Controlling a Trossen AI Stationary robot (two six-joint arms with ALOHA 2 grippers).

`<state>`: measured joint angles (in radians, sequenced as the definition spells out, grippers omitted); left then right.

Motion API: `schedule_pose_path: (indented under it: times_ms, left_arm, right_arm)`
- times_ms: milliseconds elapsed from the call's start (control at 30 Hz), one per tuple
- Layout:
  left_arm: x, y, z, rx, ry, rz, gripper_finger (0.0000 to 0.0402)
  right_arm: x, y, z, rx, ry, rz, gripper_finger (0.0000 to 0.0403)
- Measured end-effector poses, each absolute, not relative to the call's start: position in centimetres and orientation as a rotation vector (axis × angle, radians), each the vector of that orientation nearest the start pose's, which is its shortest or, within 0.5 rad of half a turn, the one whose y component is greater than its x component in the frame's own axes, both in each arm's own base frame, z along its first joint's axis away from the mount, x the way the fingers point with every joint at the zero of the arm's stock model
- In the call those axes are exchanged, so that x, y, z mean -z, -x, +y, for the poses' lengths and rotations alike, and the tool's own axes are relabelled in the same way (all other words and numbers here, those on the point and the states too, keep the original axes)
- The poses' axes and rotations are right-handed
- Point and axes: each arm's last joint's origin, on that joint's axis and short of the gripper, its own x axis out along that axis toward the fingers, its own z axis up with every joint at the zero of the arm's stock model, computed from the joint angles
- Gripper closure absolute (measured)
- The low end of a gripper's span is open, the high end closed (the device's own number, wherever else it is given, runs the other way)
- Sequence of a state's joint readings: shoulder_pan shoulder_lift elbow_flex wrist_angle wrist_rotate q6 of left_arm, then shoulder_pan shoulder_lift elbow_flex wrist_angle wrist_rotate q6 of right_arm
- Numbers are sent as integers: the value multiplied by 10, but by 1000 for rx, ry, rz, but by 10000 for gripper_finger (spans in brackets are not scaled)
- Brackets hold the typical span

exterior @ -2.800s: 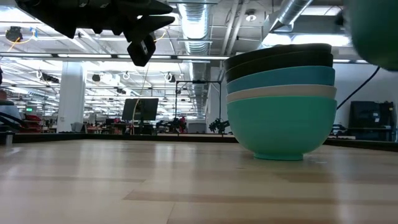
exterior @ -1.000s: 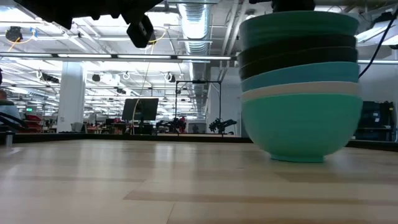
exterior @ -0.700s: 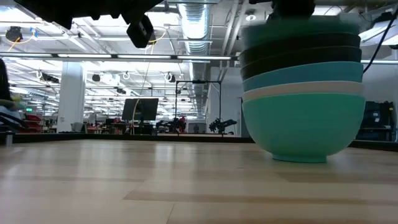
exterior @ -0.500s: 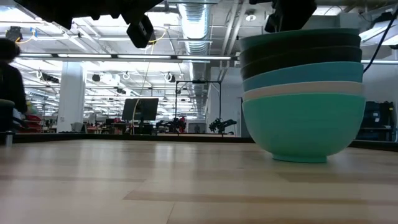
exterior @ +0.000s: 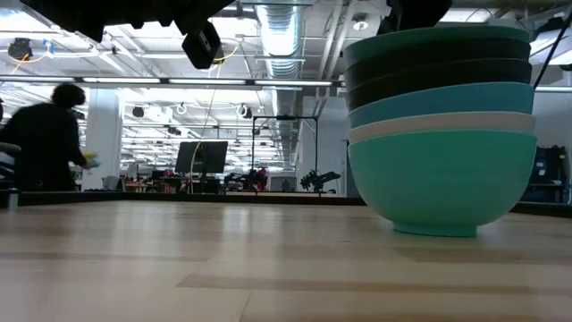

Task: Nest bowls inside each other
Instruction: Stack the green bowl on top of the black bowl, then return to Home Position

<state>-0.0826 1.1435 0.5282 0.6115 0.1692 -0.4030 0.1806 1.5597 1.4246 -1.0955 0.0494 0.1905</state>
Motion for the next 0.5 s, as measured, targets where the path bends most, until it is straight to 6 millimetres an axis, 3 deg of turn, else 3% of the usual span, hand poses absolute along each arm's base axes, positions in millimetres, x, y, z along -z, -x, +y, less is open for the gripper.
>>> schedule_pose_path:
  times_ms: [233, 500]
  left_arm:
    - [-251, -240, -25, 238, 401, 53, 347]
    - [-251, -240, -24, 237, 402, 53, 347]
  right_arm:
    - [-304, -296, 53, 11, -41, 1224, 311]
    - [-334, -299, 61, -43, -61, 1123, 311]
